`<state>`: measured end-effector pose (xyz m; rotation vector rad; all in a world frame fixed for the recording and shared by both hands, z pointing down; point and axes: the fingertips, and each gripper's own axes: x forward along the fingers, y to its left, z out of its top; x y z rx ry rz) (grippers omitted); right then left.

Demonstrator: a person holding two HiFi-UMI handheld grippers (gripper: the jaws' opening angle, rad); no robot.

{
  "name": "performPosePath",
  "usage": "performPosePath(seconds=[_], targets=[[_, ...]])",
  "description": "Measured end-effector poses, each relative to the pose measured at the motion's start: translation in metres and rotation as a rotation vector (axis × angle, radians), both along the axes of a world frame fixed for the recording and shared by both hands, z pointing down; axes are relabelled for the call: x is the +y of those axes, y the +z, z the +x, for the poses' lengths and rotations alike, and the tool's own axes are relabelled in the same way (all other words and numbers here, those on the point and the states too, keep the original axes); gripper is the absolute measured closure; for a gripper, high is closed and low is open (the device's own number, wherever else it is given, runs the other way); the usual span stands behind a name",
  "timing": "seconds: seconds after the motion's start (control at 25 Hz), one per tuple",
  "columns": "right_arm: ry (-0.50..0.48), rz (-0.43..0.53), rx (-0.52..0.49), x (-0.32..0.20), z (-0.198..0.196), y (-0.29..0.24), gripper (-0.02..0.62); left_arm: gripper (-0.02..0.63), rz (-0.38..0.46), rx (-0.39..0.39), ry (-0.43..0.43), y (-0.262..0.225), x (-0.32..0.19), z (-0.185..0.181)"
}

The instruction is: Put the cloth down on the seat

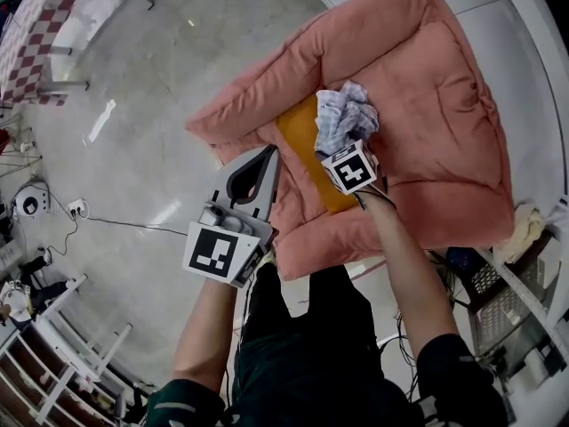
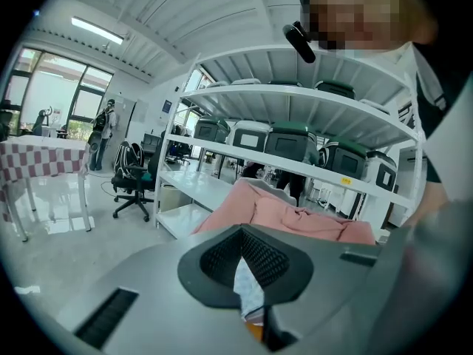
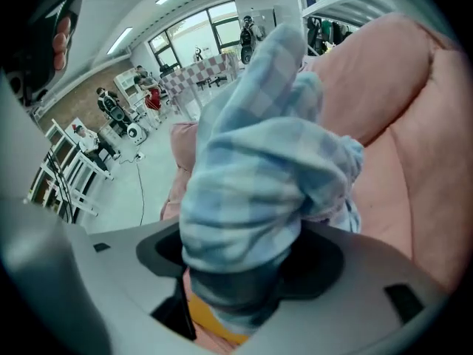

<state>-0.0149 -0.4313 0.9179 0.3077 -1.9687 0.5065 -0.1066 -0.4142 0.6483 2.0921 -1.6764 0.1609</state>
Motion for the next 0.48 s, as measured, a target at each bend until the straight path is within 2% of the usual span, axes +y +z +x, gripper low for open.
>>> performPosePath(seconds=[0.12, 0.32, 0.36, 0.48], targets=[[0.039, 0.001, -0.009, 0.002, 0.008, -0.010, 0.284, 0.603, 0.020, 0.006, 0.020, -0.011, 0.006, 0.005], [0.159, 0.020, -0.069, 0.005, 0.019, -0.044, 0.284, 0.603, 0.024, 0.006, 0.043, -0.026, 0.026, 0.008], [0.183, 0.030, -0.089, 0.005, 0.019, -0.055, 0.313, 0.603, 0.027, 0.005, 0.045, -0.029, 0.030, 0.008], [0.241, 0.095, -0.149, 0.006, 0.021, -0.090, 0.454, 0.603, 0.047, 0.005, 0.039, -0.036, 0.042, 0.005]])
